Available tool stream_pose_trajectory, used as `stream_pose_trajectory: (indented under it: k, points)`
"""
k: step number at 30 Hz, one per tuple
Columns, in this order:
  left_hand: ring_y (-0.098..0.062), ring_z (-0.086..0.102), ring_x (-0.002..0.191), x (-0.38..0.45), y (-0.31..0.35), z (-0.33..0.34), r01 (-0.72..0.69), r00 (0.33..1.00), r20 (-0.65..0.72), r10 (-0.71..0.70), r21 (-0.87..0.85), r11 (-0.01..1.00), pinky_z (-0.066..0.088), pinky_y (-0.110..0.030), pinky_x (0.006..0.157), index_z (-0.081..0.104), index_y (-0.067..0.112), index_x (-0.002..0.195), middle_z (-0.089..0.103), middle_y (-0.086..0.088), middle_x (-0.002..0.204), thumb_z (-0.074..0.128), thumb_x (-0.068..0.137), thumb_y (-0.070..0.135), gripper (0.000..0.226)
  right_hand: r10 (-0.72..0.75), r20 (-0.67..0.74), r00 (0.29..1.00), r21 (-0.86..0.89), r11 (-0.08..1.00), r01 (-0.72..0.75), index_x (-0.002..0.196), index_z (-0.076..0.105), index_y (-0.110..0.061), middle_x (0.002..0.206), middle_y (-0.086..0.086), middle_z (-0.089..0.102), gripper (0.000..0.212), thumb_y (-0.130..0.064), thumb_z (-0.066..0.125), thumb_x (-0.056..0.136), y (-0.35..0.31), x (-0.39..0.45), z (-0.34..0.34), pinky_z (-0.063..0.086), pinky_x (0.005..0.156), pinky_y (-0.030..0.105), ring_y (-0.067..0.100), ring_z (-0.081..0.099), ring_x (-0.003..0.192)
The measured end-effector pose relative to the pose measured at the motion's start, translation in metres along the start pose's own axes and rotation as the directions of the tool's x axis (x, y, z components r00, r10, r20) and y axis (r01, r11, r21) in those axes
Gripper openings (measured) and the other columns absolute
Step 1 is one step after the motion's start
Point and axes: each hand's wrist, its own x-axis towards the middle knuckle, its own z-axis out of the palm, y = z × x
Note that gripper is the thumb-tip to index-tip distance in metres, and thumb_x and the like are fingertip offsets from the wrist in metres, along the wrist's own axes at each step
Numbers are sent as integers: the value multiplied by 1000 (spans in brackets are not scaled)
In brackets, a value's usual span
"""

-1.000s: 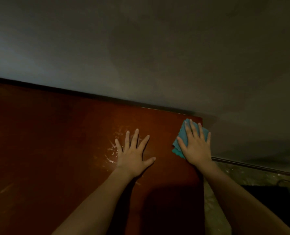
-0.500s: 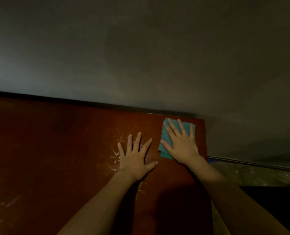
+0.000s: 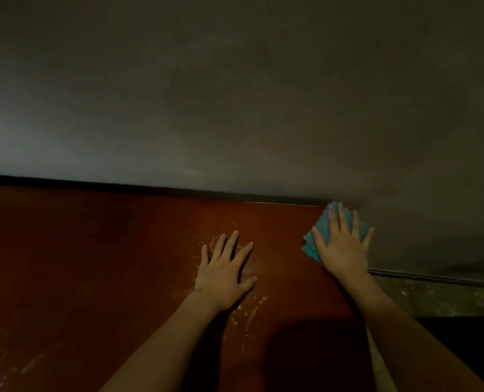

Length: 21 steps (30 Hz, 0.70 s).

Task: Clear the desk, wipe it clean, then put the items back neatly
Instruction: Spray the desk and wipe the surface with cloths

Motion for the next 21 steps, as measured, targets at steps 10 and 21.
stream_pose_trajectory:
  k: [10,21]
  points:
    - [-20,-19,144,-13,-58,1,26,997,-67,-32,-78,997,-10,-44,115,-3,39,149,-19,2,158,32,92,62,71,-181,-33,983,-69,981,179,150,-12,-27,159,-4,-15,69,-60,13,96,-112,-1,18,-9,112,56,27,-15,145]
    - [-21,-16,145,-38,-217,-6,137,985,-85,-151,-154,979,-8,-44,117,-2,40,149,-16,2,158,34,91,63,72,-255,-30,966,-85,964,252,151,-12,-25,159,-5,-15,70,-60,13,95,-265,-21,44,-11,112,55,26,-16,145]
